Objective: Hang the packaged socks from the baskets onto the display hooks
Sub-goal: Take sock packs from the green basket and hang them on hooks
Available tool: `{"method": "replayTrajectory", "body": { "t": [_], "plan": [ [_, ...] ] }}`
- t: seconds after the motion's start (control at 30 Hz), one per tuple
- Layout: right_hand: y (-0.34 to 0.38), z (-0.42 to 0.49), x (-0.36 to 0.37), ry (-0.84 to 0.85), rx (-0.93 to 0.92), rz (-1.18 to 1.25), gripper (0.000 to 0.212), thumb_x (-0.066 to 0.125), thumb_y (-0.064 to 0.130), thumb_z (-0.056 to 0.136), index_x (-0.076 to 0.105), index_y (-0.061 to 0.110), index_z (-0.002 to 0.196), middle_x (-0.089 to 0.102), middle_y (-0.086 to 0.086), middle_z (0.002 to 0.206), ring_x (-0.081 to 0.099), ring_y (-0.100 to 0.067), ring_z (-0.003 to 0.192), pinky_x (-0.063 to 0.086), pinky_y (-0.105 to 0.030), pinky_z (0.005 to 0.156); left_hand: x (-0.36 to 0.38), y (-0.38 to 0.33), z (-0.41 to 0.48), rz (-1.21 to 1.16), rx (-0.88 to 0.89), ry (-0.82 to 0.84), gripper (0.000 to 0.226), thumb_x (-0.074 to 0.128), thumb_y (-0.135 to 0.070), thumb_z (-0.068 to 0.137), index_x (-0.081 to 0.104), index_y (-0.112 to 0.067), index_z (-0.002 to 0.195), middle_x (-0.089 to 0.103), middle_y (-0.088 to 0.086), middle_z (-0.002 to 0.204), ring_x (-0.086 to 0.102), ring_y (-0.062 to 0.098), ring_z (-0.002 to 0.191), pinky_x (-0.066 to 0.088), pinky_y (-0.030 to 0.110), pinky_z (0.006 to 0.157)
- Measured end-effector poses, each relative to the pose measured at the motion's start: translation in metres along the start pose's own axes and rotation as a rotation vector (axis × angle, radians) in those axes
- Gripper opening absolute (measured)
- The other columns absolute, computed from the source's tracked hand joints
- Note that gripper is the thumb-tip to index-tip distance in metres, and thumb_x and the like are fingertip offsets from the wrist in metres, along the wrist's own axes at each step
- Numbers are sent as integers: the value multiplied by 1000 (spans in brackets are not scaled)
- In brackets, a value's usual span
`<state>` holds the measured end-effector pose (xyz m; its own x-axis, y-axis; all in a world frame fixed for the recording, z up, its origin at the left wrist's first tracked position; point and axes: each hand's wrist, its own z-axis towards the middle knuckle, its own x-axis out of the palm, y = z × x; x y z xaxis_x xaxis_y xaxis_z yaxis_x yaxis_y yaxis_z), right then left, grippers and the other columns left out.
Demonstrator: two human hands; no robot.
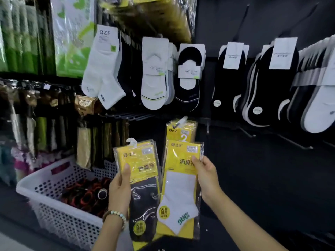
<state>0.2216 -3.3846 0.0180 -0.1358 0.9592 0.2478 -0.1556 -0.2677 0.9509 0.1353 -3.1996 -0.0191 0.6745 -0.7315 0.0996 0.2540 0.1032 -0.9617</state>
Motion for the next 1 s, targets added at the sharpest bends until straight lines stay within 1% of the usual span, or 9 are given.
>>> {"method": "replayTrajectory", "body": {
  "t": [0.1,0.27,0.37,0.47,0.57,0.67,0.73,0.9,1.0],
  "plan": [
    [5,21,8,-74,-92,-98,19,55,15,95,59,-3,98,68,-24,97,62,-24,80,52,-38,76,-13,1,12,57,35,-64,34,41,-62,84,33,-34,67,30,-17,64,28,-2,56,26,18,55],
    [8,52,26,-29,-206,-254,14,54,19,96,61,8,100,71,-7,100,67,-23,97,53,-41,87,-18,2,22,66,35,-132,29,40,-61,86,34,-39,68,32,-19,65,32,-5,58,26,17,56],
    [-1,72,31,-70,-157,-280,21,56,22,95,62,6,107,70,-5,101,66,-22,96,54,-39,86,-14,1,21,42,25,-118,27,40,-61,85,38,-40,68,36,-20,65,36,-6,59,27,15,58],
    [-9,90,28,-162,-61,-260,21,63,24,91,61,4,85,62,-9,85,58,-23,83,49,-34,75,-9,1,20,1,24,-101,25,41,-59,86,42,-39,70,42,-21,69,40,-8,63,29,14,60],
    [-18,95,21,-264,95,-218,18,72,22,84,67,7,91,68,-10,98,63,-24,91,53,-39,86,-4,0,19,-8,18,-71,27,41,-58,86,41,-37,70,40,-20,70,37,-7,62,28,15,59],
    [-26,85,10,-376,137,-254,20,71,16,83,64,5,99,66,-10,100,59,-18,78,50,-33,72,0,1,17,-27,4,-50,30,41,-59,85,41,-33,71,39,-17,70,37,-3,62,31,17,58],
    [-25,69,9,-308,138,-253,22,68,19,87,62,6,104,65,-9,98,60,-18,81,51,-32,71,4,1,15,-36,-5,-40,30,42,-59,85,40,-34,70,37,-17,70,35,-2,62,30,18,58],
    [-11,15,25,158,8,-300,16,60,29,92,67,15,95,67,-1,90,62,-10,76,51,-15,63,17,-3,6,-34,2,12,32,41,-64,77,39,-34,69,36,-17,67,34,-3,58,28,16,56],
    [-6,-7,32,231,-36,-317,25,72,32,81,67,16,100,70,-1,97,65,-12,87,53,-15,69,24,-6,-1,-105,-20,82,45,44,-67,71,52,-23,74,58,-15,72,54,1,67,39,17,65]
  ]
}}
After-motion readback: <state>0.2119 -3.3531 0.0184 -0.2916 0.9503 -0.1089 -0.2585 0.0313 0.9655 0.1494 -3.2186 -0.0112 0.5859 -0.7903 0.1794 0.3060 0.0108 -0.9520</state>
